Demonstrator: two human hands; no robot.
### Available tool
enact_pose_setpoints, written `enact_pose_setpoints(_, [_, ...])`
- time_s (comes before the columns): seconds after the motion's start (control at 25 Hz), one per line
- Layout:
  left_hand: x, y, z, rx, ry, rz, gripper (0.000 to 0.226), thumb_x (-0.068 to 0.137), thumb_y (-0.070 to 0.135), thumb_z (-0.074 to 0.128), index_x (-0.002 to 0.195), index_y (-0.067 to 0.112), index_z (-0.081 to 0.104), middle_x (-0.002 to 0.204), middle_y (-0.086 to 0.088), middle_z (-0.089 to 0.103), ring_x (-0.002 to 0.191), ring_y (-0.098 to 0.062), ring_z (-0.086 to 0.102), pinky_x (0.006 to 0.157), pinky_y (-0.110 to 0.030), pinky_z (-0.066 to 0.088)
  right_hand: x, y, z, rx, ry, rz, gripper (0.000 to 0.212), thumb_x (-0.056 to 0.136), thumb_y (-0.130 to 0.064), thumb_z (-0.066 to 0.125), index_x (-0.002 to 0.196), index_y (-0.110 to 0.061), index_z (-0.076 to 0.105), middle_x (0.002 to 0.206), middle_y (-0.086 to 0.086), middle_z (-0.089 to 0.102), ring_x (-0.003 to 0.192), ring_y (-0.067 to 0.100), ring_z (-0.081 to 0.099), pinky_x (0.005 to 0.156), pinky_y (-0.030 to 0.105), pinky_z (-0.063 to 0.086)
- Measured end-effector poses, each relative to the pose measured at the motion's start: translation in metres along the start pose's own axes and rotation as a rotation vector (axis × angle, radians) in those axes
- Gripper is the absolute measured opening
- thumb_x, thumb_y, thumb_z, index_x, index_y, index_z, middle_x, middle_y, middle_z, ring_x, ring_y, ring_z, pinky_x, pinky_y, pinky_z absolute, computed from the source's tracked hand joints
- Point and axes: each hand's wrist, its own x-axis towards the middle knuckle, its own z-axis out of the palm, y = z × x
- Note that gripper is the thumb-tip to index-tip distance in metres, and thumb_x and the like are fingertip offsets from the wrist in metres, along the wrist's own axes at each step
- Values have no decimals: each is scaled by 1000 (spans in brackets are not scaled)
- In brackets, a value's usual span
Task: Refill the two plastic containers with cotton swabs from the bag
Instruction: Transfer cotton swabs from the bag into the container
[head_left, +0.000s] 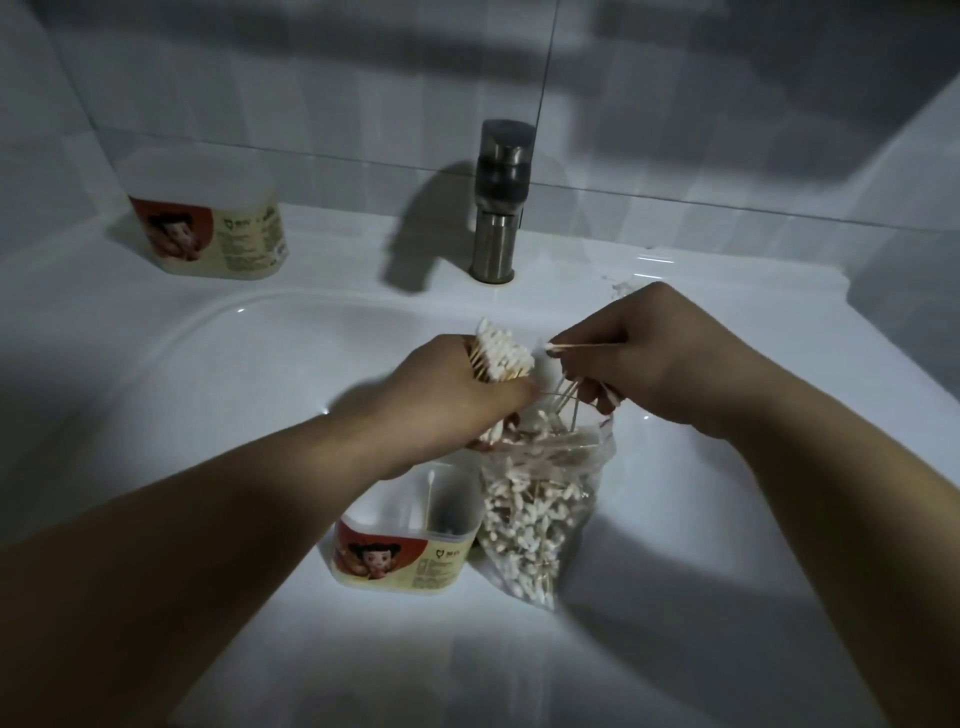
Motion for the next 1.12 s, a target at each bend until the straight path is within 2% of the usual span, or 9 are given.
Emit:
enact_pose_setpoints(0.12, [3,0,2,-57,16,-26,11,87,26,75,91,16,74,86,-10,77,82,-28,76,79,-54,63,4,3,-4,140,72,15,11,93,-14,70,92,-18,81,64,4,72,49,9,59,51,19,45])
enact_pose_setpoints(0.2, [3,2,2,-147,8,-63,12,90,20,73,98,11,74,91,-13,77,85,-28,76,77,-50,64,5,4,-3,160,51,3,12,94,-12,70,95,-17,81,66,6,73,51,10,59,53,19,45])
enact_pose_setpoints(0.32, [3,3,4,-245,-6,-54,17,93,23,72,107,16,75,101,-10,78,95,-25,75,80,-47,64,4,2,2,149,-15,-31,18,93,-9,68,91,-21,82,67,8,73,55,13,61,60,30,47])
enact_pose_setpoints(0.4, [2,3,3,-225,-36,13,16,93,20,72,108,17,77,102,-7,78,100,-23,74,91,-51,60,3,1,6,162,-45,-34,19,93,-13,68,85,-24,82,66,9,72,57,15,60,61,38,45])
enact_pose_setpoints(0.56, [2,1,1,-195,-92,69,15,91,10,72,104,15,77,101,-10,78,100,-25,73,95,-52,55,4,1,13,293,-63,-8,15,94,-11,68,98,-16,81,65,9,70,54,12,57,54,23,44])
enact_pose_setpoints(0.68, [3,0,3,-189,-102,68,20,92,7,70,110,13,75,107,-13,76,108,-32,70,95,-50,56,6,3,15,391,-61,31,17,94,-5,66,102,-10,80,67,11,71,55,15,56,54,21,46])
enact_pose_setpoints(0.88, [2,0,9,-256,-97,35,19,93,-3,64,109,5,70,94,-12,77,84,-21,76,82,-39,62,9,3,15,514,57,80,13,94,-6,69,101,-9,78,70,4,74,56,12,59,52,23,49])
enact_pose_setpoints(0.96, [1,1,10,-312,-68,10,16,92,-1,65,104,8,71,83,-7,76,79,-17,74,76,-36,60,9,2,15,549,111,95,15,94,-6,68,105,-10,77,81,1,77,54,8,58,48,21,47])
enact_pose_setpoints(1.12, [0,5,12,-498,-22,-62,18,94,1,63,98,18,69,74,-1,72,75,-13,71,70,-33,57,12,5,15,580,157,115,18,93,-7,69,109,-13,77,91,7,78,58,11,53,49,21,44])
